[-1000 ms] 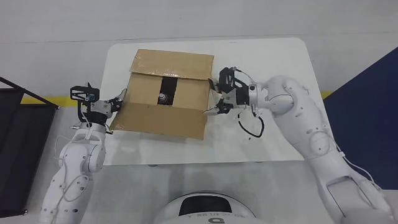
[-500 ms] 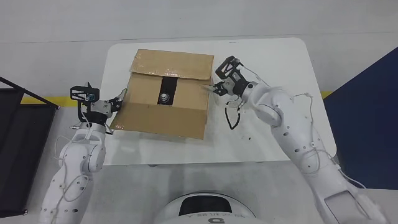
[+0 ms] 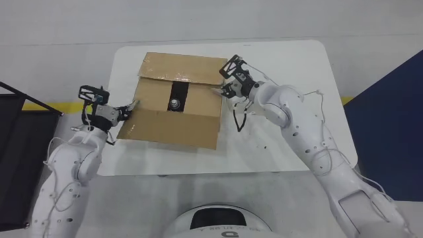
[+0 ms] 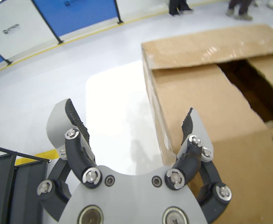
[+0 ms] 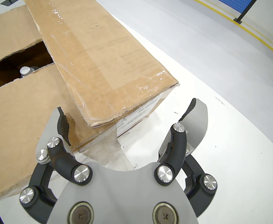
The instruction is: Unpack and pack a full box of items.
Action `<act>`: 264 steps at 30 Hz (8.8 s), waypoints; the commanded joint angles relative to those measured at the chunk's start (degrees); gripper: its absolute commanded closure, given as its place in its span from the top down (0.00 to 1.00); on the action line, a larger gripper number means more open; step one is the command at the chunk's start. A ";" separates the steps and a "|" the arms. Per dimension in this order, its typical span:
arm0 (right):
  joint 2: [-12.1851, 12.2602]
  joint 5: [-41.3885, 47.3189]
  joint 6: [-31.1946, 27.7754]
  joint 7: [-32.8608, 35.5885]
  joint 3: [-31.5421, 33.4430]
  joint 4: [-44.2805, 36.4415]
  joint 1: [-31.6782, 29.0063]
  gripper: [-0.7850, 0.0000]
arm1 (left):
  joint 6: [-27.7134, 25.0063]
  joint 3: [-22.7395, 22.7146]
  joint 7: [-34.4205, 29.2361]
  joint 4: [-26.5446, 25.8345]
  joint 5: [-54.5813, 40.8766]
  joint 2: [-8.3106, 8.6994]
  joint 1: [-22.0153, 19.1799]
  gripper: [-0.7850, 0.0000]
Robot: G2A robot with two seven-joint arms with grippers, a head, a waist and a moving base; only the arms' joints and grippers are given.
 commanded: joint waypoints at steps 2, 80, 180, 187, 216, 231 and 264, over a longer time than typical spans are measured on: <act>0.00 0.02 0.15 0.18 0.38 0.04 -0.05 1.00 | -6.80 -0.79 -1.75 1.79 3.32 0.62 -1.02 1.00; -27.18 20.82 24.70 13.15 -18.27 59.07 44.97 1.00 | -0.17 -8.84 7.10 12.66 -12.61 1.78 -6.06 1.00; 0.28 47.32 -37.16 2.78 10.40 35.30 14.09 1.00 | -10.13 34.26 -36.56 4.08 4.49 -0.76 -32.31 1.00; 0.17 49.89 -36.78 3.75 9.62 36.76 15.11 1.00 | -21.27 32.21 -41.97 -0.19 -2.76 0.32 -30.18 1.00; 0.24 51.90 -39.50 4.06 7.06 38.11 17.45 1.00 | -14.99 25.65 -31.51 -1.25 -11.25 2.09 -26.04 1.00; 5.58 54.99 -39.50 -1.49 18.10 29.86 5.54 1.00 | -6.45 35.25 -29.18 -4.44 -16.36 0.14 -33.10 1.00; 7.45 56.96 -39.38 4.32 12.21 23.43 8.81 1.00 | 1.65 -0.08 -7.22 -14.98 -18.73 2.21 -1.89 1.00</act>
